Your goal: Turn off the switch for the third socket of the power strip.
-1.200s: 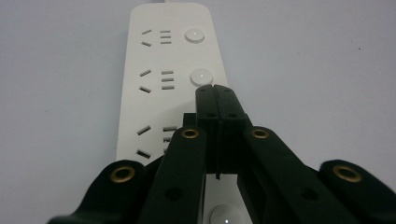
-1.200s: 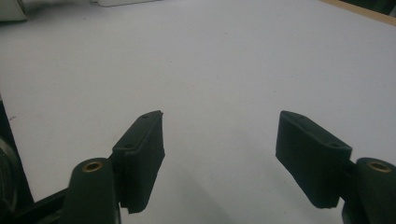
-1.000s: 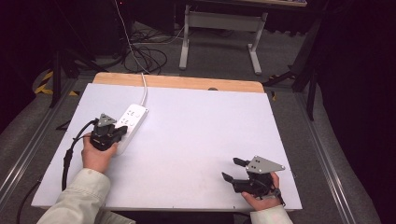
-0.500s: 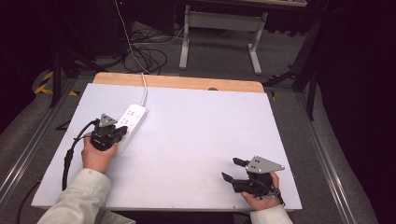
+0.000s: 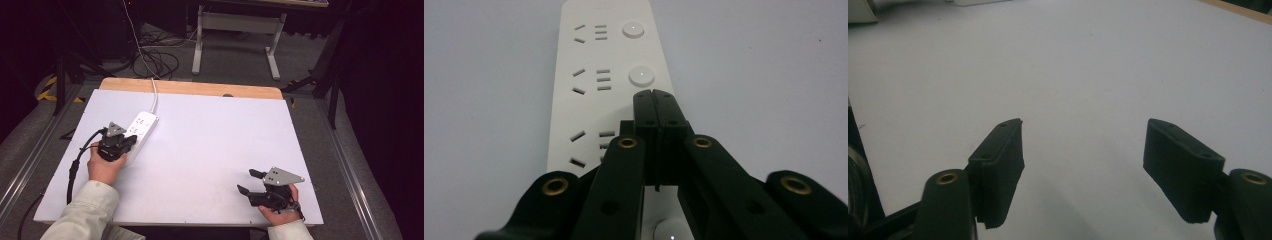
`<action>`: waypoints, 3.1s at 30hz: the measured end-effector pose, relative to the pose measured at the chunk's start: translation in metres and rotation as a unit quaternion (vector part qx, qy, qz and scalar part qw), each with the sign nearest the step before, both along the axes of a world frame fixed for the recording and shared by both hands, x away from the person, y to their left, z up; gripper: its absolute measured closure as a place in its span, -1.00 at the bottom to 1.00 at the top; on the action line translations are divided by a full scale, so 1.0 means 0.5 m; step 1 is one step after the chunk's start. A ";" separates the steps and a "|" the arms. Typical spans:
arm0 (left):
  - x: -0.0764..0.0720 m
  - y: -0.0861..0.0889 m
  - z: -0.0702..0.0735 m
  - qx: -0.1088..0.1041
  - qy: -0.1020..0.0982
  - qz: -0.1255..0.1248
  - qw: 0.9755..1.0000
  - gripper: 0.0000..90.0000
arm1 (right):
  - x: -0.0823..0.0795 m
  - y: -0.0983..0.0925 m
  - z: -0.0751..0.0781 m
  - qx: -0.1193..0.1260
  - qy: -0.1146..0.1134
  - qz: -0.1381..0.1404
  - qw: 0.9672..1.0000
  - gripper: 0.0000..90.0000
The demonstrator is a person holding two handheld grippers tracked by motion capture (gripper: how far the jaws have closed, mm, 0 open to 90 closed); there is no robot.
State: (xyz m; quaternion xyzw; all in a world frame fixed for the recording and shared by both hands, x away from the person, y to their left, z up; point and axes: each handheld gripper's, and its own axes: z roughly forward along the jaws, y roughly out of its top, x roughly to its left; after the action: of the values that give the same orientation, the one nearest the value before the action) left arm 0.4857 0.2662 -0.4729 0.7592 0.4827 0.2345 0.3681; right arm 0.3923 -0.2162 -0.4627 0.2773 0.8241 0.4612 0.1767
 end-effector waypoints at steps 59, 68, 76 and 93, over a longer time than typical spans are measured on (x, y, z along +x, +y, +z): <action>-0.041 -0.019 0.061 0.002 -0.014 -0.011 1.000 0.96 | 0.001 -0.001 -0.002 -0.001 0.001 0.001 1.000 -0.27; -0.064 -0.025 0.103 0.005 -0.027 -0.031 0.999 0.92 | 0.001 0.000 -0.002 -0.003 0.002 0.002 1.000 -0.27; -0.070 -0.024 0.111 -0.001 -0.027 -0.041 0.999 0.84 | 0.001 -0.001 -0.002 -0.002 0.002 0.002 1.000 -0.27; -0.139 -0.025 0.170 -0.038 -0.029 -0.117 0.992 -0.28 | 0.002 0.000 -0.001 -0.001 0.002 0.002 1.000 -0.27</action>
State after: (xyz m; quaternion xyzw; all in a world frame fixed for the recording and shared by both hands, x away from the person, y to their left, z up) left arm 0.4159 0.2536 -0.3879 0.7888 0.3888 0.1930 0.4353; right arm 0.3933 -0.2164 -0.4633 0.2760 0.8257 0.4599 0.1748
